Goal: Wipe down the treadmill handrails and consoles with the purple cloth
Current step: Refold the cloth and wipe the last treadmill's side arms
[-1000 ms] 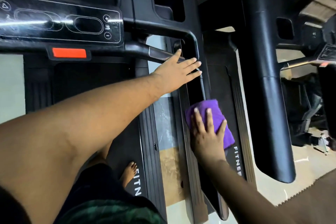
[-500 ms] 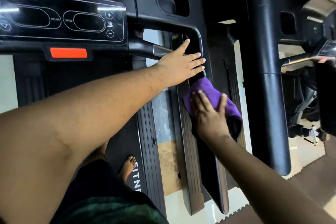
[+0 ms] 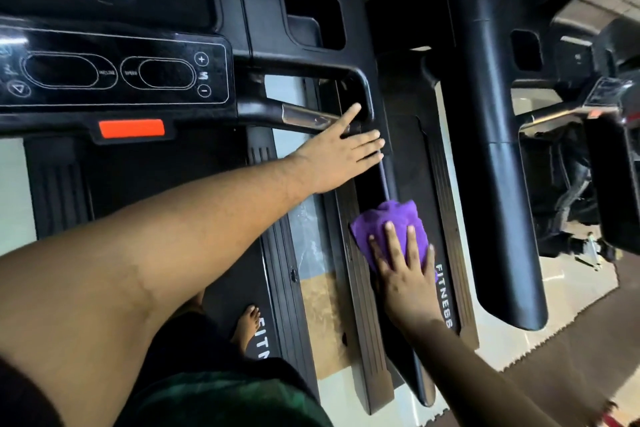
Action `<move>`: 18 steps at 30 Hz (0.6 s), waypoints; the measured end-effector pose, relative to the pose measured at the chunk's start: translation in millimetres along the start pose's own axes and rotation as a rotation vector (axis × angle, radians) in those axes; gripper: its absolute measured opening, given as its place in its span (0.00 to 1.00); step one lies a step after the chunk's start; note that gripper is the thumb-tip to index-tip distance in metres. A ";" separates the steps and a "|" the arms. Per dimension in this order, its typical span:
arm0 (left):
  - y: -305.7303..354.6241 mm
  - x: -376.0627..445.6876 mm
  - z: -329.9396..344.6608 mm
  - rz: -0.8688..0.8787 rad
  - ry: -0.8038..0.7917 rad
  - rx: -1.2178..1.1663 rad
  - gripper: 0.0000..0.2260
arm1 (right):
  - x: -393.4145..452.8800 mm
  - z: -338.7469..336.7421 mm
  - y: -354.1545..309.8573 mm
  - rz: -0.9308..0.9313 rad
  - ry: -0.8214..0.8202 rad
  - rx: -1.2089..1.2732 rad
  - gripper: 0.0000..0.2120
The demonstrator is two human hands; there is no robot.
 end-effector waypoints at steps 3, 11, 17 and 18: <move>6.3 3.8 5.4 0.005 0.003 0.001 0.32 | 51.5 -45.7 -21.0 -0.049 -0.018 -0.229 0.40; 12.6 0.7 10.4 -0.021 -0.002 -0.012 0.31 | 7.0 8.8 -39.8 -0.246 -0.261 -0.598 0.32; 48.2 -3.1 -4.2 0.005 -0.043 -0.104 0.35 | -14.1 -1.0 -2.7 -0.224 -0.045 -0.158 0.43; 58.5 -4.2 -7.8 0.013 -0.046 -0.110 0.35 | -4.0 -10.0 1.2 -0.165 -0.011 -0.004 0.43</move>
Point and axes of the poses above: each hand's wrist, its own x-axis towards the middle knuckle, its own z-axis out of the palm, y = z × x, the point moved 5 cm from there along x, towards the middle knuckle, and after that the axes turned 14 degrees about -y, right-handed, at the moved point
